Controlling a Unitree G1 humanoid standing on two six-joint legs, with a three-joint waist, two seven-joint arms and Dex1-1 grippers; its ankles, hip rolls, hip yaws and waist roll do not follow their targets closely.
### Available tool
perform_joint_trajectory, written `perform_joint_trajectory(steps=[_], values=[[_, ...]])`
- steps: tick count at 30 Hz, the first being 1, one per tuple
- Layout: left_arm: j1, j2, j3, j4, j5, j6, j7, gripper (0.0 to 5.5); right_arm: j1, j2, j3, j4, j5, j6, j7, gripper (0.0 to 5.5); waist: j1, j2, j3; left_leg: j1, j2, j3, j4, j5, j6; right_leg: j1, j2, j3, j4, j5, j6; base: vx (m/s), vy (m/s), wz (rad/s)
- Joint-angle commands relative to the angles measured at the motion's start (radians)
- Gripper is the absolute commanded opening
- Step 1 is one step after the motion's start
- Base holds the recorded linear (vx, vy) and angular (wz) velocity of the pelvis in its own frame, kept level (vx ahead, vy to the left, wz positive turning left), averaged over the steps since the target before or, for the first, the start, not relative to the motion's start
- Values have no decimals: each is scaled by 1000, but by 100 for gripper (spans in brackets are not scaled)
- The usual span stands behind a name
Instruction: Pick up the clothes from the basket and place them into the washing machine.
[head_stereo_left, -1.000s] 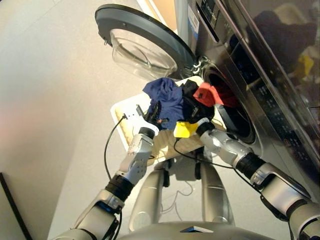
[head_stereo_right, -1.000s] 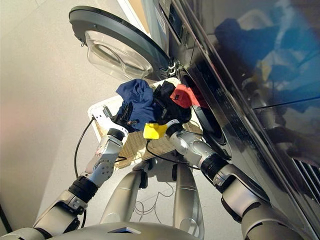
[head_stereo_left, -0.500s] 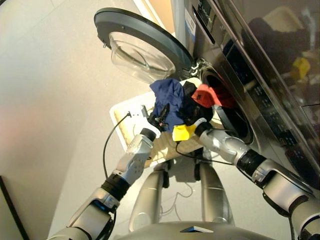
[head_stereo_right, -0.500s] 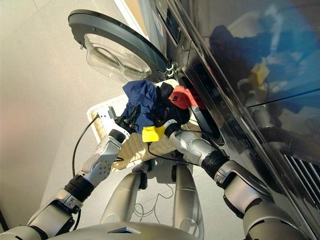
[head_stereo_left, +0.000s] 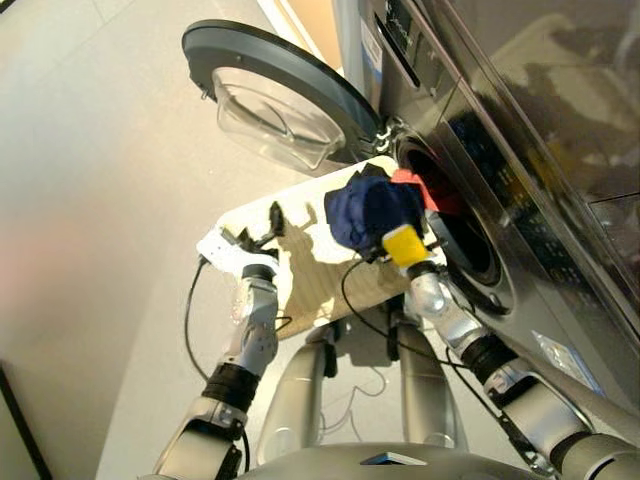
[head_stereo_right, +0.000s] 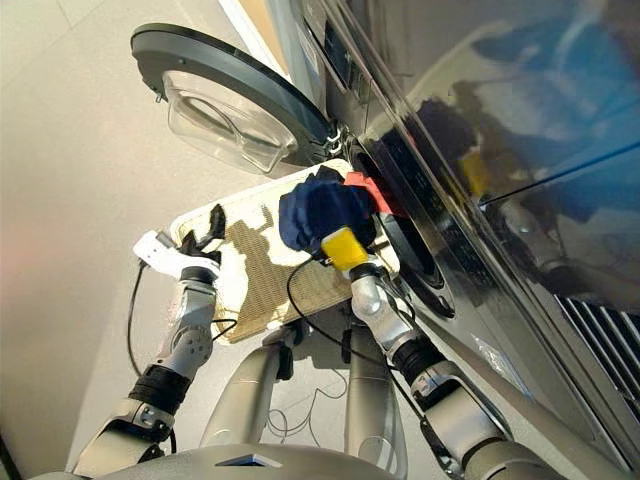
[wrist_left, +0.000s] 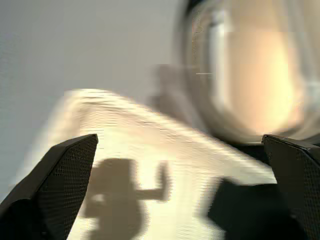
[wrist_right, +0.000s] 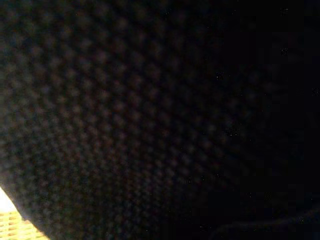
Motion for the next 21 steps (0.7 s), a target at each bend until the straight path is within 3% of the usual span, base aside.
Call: perform_joint_trajectory(steps=[1, 6, 12, 16, 18, 21], values=[[-19, 25, 26, 18, 104, -67, 36, 550, -50, 40, -42, -26, 178, -151, -8, 0, 21, 19, 7, -71, -24, -3, 62, -28, 10, 37, 12, -19, -101, 44, 56, 0, 0, 0], [-15, 27, 2, 50, 116, -57, 23, 550, -131, 69, -123, 8, 403, -216, 3, 0, 38, 43, 25, -122, -29, -7, 84, -31, 14, -18, 6, -20, -65, 35, 53, 0, 0, 0], [-19, 59, -56, 12, 150, -37, 7, 550, -329, 51, -235, 71, 569, -265, -13, 0, 66, 75, 51, -236, -30, -17, 193, -64, 26, -133, 1, -20, 49, 6, 43, -29, -7, 120], [-13, 99, -74, -34, 177, -30, -2, 550, -499, -3, -353, 96, 639, -317, -60, 0, 87, 97, 62, -325, -30, -20, 278, -89, 29, -220, -1, -13, 135, -16, 39, 0, 0, 0], [-11, 119, -94, -39, 183, -24, -13, 550, -614, -80, -407, 121, 637, -344, -123, 0, 95, 111, 62, -374, -27, -16, 341, -110, 32, -276, 3, -5, 197, -30, 37, 0, 0, 0], [-21, 127, -100, -41, 190, -23, -15, 550, -658, -163, -418, 91, 571, -353, -185, 0, 103, 114, 61, -414, -25, -10, 389, -131, 37, -318, 8, 0, 240, -46, 35, 0, 0, 0]])
